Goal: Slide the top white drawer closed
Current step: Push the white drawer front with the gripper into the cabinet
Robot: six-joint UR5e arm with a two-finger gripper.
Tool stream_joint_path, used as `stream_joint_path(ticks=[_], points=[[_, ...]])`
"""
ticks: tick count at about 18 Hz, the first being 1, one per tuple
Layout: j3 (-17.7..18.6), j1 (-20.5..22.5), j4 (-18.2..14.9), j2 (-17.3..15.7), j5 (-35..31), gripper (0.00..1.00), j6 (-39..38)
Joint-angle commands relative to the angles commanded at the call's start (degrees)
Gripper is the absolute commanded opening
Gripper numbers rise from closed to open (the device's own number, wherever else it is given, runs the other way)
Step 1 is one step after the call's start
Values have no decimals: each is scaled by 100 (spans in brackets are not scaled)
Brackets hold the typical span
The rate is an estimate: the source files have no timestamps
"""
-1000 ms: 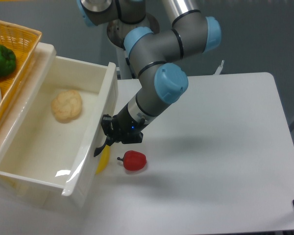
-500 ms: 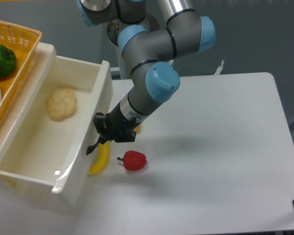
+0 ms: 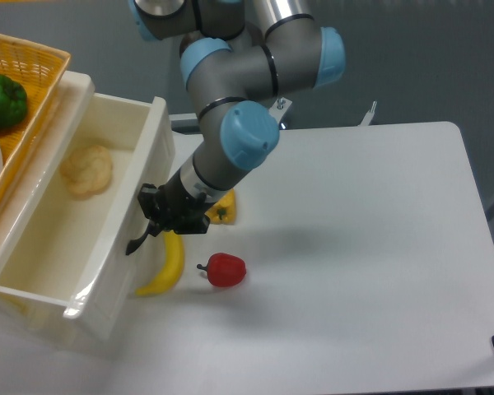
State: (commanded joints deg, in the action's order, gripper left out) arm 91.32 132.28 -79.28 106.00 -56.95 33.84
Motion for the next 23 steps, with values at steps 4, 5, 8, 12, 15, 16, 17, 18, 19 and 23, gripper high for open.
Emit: stream_joint_path(ticks=[4,5,8,12,15,16,17,18,19,23], points=[[0,-114,9,-9,0,0,-79],[0,-141,9,-9,0,0,-97],[0,-202,9,0,0,0,-97],[0,-316,17,0,0,0,-193],[0,-404,35,0,0,0,-237],[0,-439,44,0,9,0,-264],[0,-475,44,0,9,0,-290],[0,-492,44,0,9,0,-316],[0,-553,44,0,18,0,-351],[-9,-677,53,9,18,0,-387]])
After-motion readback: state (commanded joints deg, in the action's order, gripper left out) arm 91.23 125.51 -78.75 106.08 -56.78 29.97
